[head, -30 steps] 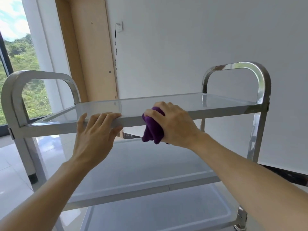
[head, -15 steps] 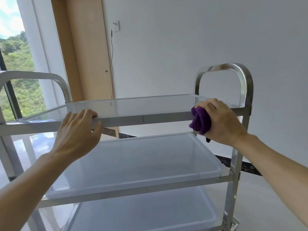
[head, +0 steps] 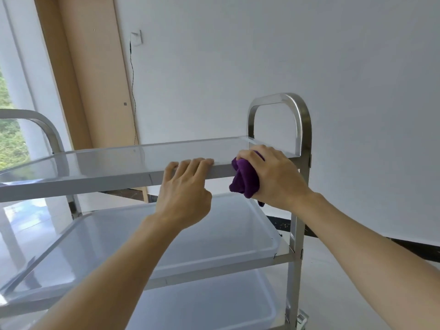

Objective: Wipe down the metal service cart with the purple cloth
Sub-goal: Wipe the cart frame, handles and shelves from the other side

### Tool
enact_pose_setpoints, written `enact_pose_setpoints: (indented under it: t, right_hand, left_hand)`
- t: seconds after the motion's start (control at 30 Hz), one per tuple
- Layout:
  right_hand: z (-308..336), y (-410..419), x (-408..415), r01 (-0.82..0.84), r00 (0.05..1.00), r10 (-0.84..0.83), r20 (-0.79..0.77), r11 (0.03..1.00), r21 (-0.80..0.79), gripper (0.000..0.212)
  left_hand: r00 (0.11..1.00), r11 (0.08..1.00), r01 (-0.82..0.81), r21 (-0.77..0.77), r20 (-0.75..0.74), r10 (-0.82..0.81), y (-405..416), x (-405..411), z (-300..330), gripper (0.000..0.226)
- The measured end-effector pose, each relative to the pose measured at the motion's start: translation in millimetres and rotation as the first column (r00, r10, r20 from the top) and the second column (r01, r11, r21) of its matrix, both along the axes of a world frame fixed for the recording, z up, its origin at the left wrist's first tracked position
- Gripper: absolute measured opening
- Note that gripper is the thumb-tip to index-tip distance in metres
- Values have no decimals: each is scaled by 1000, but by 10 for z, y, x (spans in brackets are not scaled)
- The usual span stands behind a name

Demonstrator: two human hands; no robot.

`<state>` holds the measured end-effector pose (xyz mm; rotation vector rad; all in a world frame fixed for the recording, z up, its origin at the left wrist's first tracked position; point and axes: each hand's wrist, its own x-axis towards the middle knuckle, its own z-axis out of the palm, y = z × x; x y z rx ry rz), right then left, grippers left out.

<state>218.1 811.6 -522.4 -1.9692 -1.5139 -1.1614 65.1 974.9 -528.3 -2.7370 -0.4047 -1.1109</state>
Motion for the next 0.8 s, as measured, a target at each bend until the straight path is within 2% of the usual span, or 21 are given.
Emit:
enact_pose_setpoints:
  t: [0.2, 0.3, 0.37, 0.43, 0.5, 0.57, 0.63, 0.7, 0.8]
  right_hand:
    - [-28, -319, 170, 85, 994, -82, -72, 996, 43, 75]
    - [-53, -396, 169, 101, 994, -86, -72, 965, 240, 69]
    - [-84, -481, 214, 192, 979, -146, -143, 897, 398, 72]
    - [-123, -537, 258, 279, 953, -181, -242, 835, 475, 77]
    - [-172, -529, 255, 264, 937, -97, -334, 823, 503, 77]
    - [-245, -466, 204, 187, 933, 16, -359, 831, 523, 78]
    - [-332, -377, 127, 167, 927, 51, -372, 832, 529, 84]
    - [-458, -311, 76, 204, 922, 13, -387, 833, 514, 87]
    - [-860, -311, 54, 261, 930, -119, -349, 881, 395, 71]
  left_hand:
    - [1000, 1000, 8, 6, 2, -8, 1, -15, 7, 66]
    - [1000, 999, -8, 35, 2, 8, 20, -34, 4, 67]
    - [1000, 999, -24, 49, 13, 23, 10, -34, -7, 67]
    - [998, 997, -54, 62, 20, 53, -23, -25, -20, 66]
    - [996, 993, -83, 78, 19, 82, -60, -16, -12, 64]
    - [995, 992, -97, 87, 17, 95, -109, -5, 13, 65]
    - [995, 990, -102, 97, 11, 101, -166, 20, 27, 67]
    - [994, 989, -111, 98, 4, 111, -213, 38, 20, 69]
    - [993, 989, -115, 94, 10, 115, -228, 27, -7, 68]
